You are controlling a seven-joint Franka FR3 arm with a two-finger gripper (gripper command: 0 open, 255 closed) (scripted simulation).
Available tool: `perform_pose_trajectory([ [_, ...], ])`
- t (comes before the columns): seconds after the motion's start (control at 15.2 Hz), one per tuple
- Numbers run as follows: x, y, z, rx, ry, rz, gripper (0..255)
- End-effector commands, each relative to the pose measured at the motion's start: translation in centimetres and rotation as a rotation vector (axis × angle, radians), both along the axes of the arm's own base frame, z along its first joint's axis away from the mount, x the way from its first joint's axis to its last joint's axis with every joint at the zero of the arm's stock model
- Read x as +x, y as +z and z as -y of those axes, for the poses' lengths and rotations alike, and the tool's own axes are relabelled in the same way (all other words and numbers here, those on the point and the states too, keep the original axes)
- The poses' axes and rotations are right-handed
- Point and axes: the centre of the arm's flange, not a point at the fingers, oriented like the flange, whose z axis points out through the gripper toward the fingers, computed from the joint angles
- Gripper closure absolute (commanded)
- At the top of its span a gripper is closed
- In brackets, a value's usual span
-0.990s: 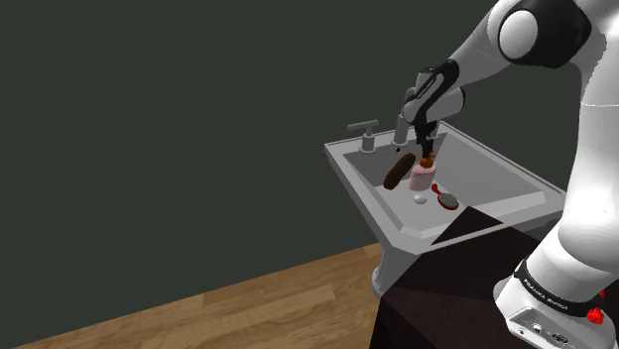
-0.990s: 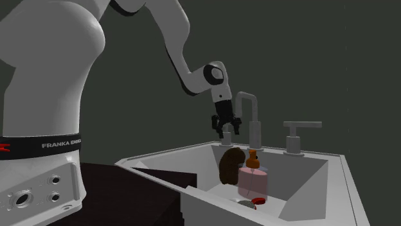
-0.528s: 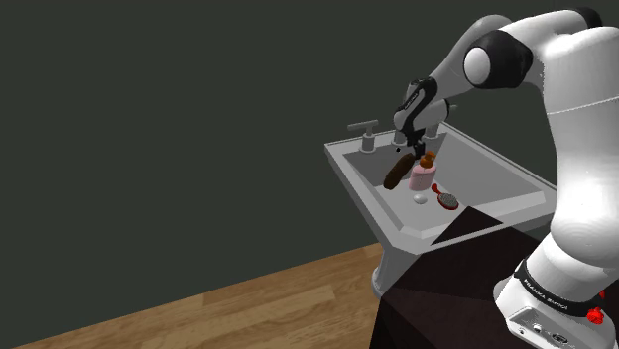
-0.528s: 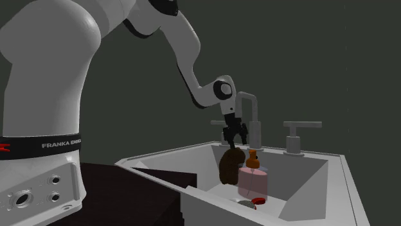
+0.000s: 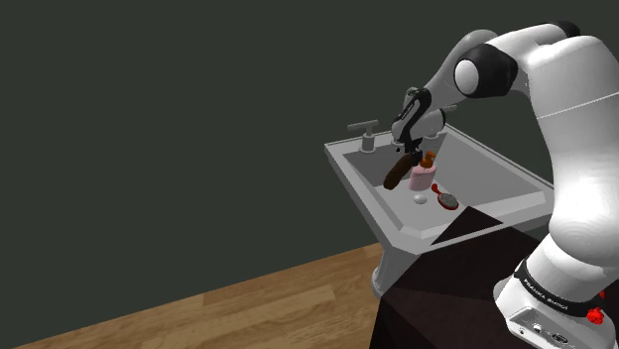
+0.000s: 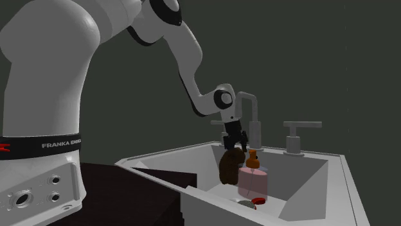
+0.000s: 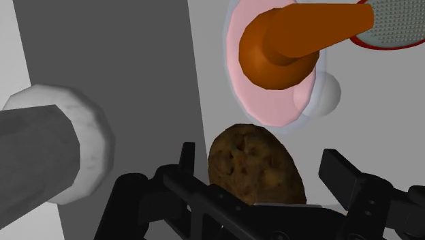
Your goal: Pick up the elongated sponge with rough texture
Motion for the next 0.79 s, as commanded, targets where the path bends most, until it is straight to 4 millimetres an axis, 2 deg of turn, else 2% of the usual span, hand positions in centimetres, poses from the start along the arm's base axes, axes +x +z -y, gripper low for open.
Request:
perform_pose_trajectory([
  [0.0,0.0,-0.2,0.0,0.0,0.0,0.0,255],
  [0.59,0.0,-0.2,0.0,0.0,0.0,0.0,255],
  [0.73,0.0,0.9,0.0,0.0,0.0,0.0,255],
])
